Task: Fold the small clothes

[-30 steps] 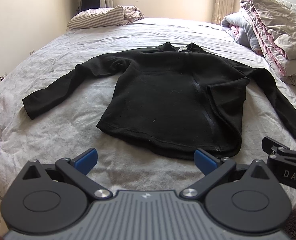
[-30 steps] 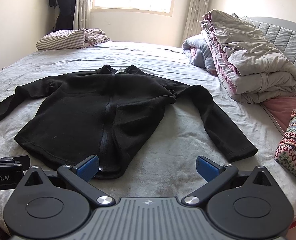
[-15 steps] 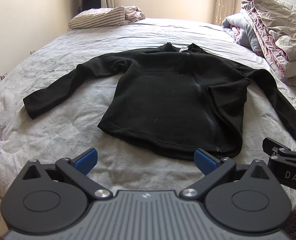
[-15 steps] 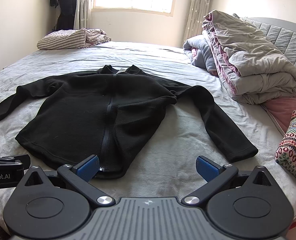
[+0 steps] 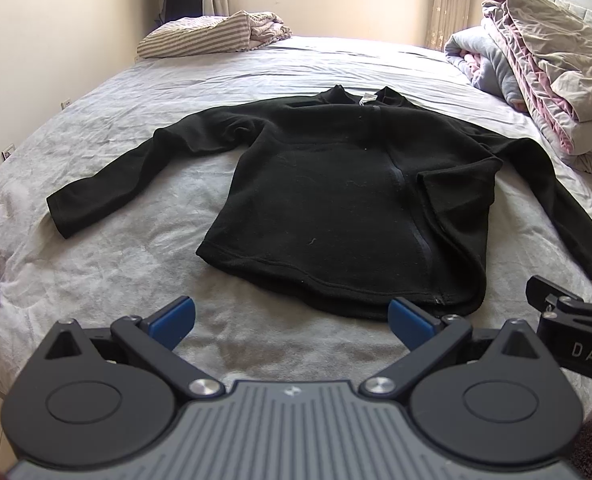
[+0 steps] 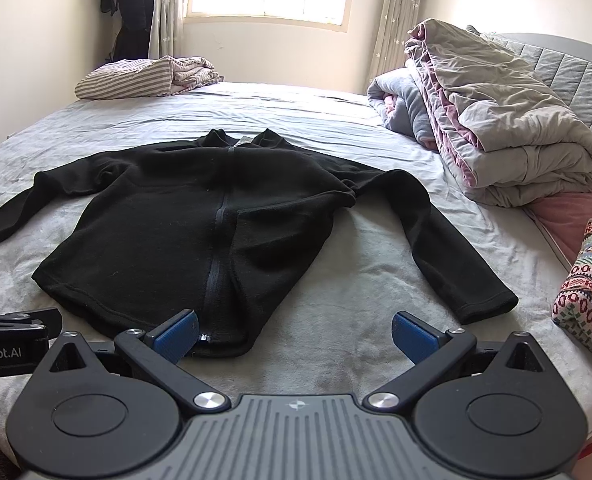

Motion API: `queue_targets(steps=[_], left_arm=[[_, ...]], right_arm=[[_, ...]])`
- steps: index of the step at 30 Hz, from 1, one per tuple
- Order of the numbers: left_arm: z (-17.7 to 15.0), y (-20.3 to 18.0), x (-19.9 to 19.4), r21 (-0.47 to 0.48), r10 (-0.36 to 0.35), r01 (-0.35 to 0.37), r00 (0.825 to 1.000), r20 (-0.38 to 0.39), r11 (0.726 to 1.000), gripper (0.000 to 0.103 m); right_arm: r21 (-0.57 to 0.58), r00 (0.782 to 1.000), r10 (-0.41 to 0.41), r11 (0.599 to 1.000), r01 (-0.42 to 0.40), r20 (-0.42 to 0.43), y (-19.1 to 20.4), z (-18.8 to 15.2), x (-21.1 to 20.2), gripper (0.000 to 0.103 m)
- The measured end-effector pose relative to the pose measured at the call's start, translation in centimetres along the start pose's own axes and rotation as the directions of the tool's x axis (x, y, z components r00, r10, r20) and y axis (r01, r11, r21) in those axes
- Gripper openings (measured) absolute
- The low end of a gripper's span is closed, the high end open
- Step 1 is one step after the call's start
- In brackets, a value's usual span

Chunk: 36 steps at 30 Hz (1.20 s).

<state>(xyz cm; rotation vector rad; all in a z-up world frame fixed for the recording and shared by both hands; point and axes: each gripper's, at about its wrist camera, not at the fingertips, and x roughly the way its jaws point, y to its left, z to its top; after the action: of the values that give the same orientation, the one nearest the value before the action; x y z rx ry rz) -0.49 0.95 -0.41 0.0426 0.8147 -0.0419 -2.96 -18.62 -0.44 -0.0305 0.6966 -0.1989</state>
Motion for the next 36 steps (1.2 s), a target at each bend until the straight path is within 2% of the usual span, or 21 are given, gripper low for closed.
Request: queue_targets(steps=[14,27,31,33,36], left_arm=[[0.0,0.1,0.6,-0.005,0.011,-0.011,1.0,-0.009,1.0,0.102],[0.6,0.7,2.8,-0.005,0.034,-0.034,0.999,-0.026,0.999,0.102],[1.1,1.5,4.0,0.003,0.028,-0.028,1.0,-0.011,1.0,0.102],[1.2,2.3,4.7,-0.011,0.026,-0.026,0.999,0.021,1.0,0.102],[1.6,3.4,6.2,0.004,0.064,-0.064,0.997,0.042,0.998,0.102]], right_arm=[[0.001,1.0,0.006,1.0,-0.006,-0.007,-0.1,0.1,0.3,0.103],[-0.006,0.999,0.017,1.0,-0.018,-0.027,0.4,0.6,2.1,0.103],[-0.035,1.0,0.017,0.999,-0.018,-0.024,0.7,0.7,3.2,0.103],[-0.064,1.0,0.022,0.998,-0.023,-0.014,0.8,0.8,3.8,0.103],[-0.073,0.999,0.035,0.997,-0.036,-0.014,0.8,1.1,5.2,0.103]])
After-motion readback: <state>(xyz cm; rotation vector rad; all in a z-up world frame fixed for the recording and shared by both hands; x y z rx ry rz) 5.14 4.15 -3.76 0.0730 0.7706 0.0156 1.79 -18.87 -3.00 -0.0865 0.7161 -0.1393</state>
